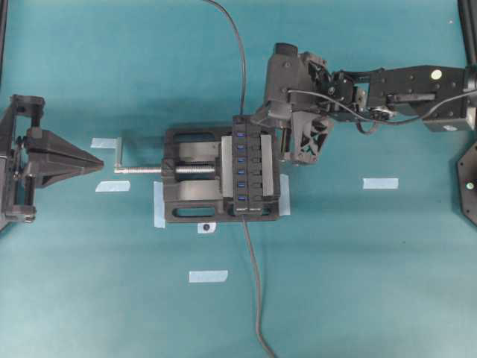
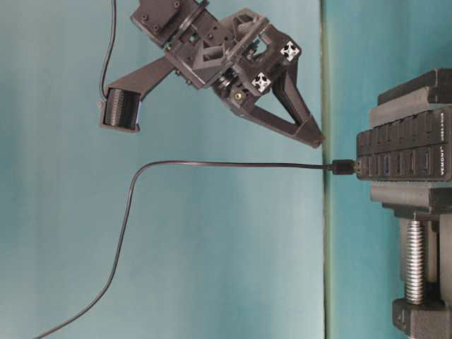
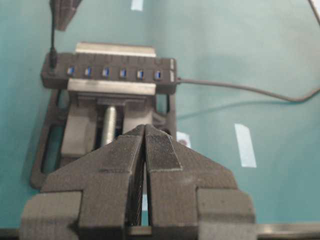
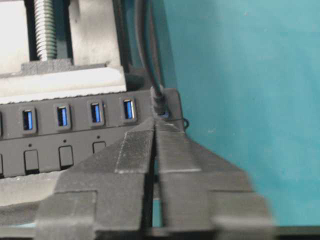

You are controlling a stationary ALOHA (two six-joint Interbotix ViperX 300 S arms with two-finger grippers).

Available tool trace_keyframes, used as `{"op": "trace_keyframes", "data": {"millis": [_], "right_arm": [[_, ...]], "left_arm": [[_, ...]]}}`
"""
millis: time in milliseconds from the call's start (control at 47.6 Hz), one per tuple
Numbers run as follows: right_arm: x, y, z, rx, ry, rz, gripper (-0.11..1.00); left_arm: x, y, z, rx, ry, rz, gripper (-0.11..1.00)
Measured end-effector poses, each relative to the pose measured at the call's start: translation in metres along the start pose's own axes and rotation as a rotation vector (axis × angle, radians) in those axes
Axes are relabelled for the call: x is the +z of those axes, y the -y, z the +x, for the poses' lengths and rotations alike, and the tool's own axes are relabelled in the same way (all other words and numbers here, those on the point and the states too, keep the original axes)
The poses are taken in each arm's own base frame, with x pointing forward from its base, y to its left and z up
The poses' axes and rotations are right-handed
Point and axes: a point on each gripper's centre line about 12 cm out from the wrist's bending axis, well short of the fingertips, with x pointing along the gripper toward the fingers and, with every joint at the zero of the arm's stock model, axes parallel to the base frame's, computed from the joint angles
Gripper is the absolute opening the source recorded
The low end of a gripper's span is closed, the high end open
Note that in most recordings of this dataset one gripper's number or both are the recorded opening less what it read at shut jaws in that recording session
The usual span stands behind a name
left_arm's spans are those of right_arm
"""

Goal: Insert the USB into the center port of the fixed hub
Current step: 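Move the right gripper over the hub toward the plugged-in cable end, then lower the right gripper and close it on the black USB cable plug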

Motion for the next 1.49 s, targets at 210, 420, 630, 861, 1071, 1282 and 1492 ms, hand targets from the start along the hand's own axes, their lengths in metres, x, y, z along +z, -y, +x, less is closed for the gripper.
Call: {"op": "trace_keyframes", "data": {"millis": [210,420,630,861,1071,1282,1492], "right_arm": [[0.000,0.001,0.005,0.000,-0.005,-0.001,0.67],[0.005,0.002,0.010,-0.002,0.004,0.002,0.83],[0.006,0.002,0.017,-0.002,0.003,0.001,0.80],[0.009,0.006,0.026,-0.010,0.016,0.008,0.80],[0.009,0.008,0.027,-0.014,0.017,0.011,0.80],[0.009,0.009,0.028,-0.015,0.015,0.012,0.80],[0.008,0.009,0.028,-0.014,0.012,0.012,0.78]], "left_arm": [[0.000,0.000,0.000,-0.002,0.001,0.002,0.00],[-0.001,0.000,0.000,0.000,-0.002,0.000,0.00],[0.000,0.000,0.000,0.000,0.002,0.002,0.00],[0.000,0.000,0.000,0.000,-0.002,0.002,0.00],[-0.001,0.000,0.000,0.000,-0.002,0.002,0.00],[0.000,0.000,0.000,0.000,0.000,0.002,0.00],[0.000,0.000,0.000,0.000,0.002,0.000,0.00]]}}
